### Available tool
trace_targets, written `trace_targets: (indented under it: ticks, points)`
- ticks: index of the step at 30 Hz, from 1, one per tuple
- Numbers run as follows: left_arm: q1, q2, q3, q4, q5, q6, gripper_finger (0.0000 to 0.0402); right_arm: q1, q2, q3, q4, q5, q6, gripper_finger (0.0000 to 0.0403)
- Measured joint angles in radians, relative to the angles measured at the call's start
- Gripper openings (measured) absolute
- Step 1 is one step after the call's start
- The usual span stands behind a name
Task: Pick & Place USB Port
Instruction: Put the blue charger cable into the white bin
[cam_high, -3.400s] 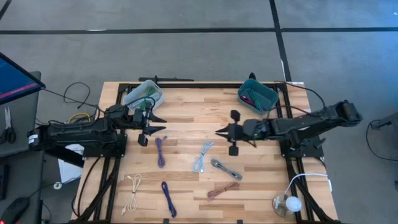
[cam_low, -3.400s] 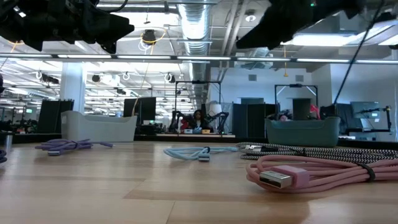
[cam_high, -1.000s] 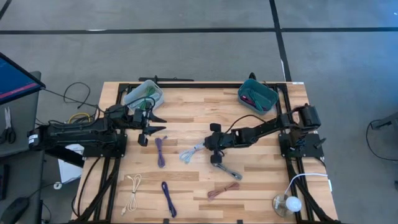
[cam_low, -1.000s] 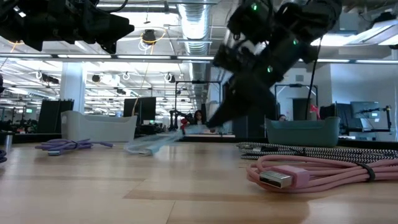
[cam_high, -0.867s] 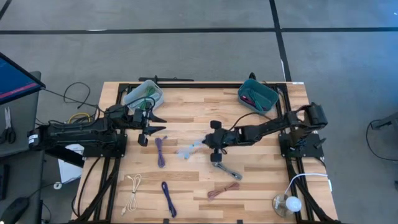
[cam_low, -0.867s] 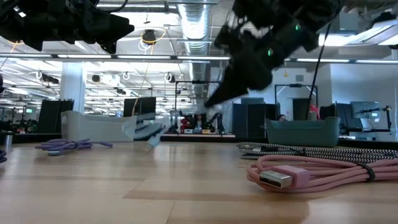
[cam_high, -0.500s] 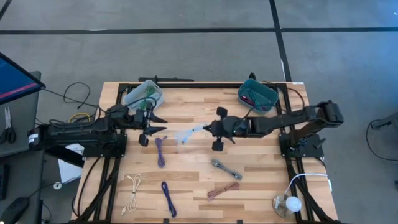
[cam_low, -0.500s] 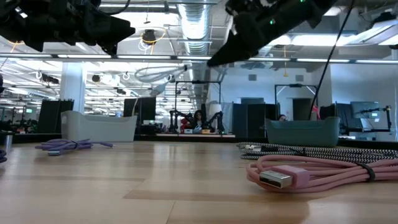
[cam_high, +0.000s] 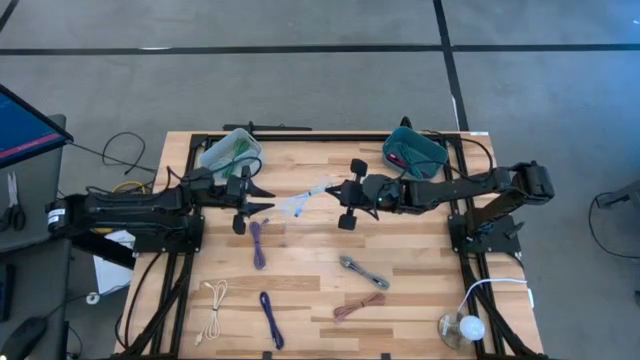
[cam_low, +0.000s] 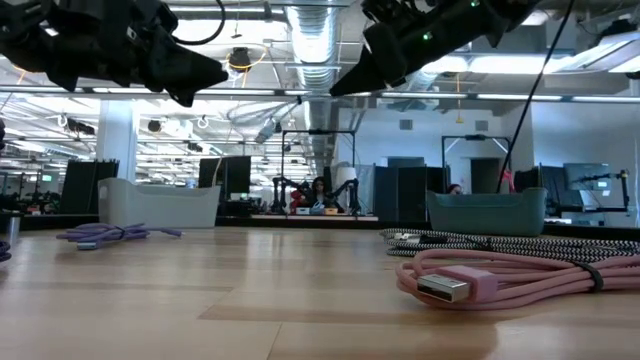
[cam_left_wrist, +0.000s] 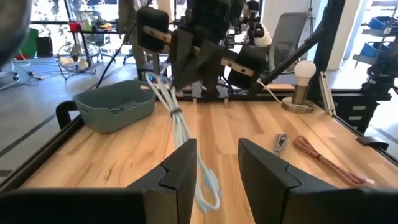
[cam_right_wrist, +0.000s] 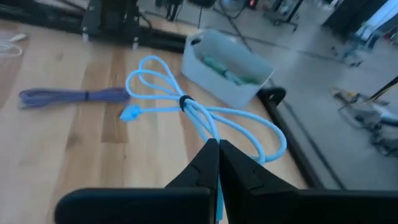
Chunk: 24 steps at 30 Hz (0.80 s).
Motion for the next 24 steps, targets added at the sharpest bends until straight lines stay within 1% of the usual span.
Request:
trace_targets:
  ticks: [6, 11, 13, 24]
  points:
    - [0.000, 0.004, 0.000, 0.000, -0.001, -0.019, 0.0117, -0.006, 0.002, 0.018, 0.013, -0.003, -0.017, 0.0000]
    - [0.000, 0.005, 0.000, -0.001, -0.059, -0.034, 0.0118, -0.003, 0.002, 0.053, 0.015, -0.005, -0.041, 0.0000]
    - [0.000, 0.012, 0.000, -0.001, -0.066, -0.034, 0.0120, -0.003, 0.002, 0.066, 0.015, -0.010, -0.043, 0.0000]
    - [0.000, 0.070, 0.000, 0.033, -0.071, -0.034, 0.0172, 0.003, 0.002, 0.072, 0.020, -0.013, -0.043, 0.0000]
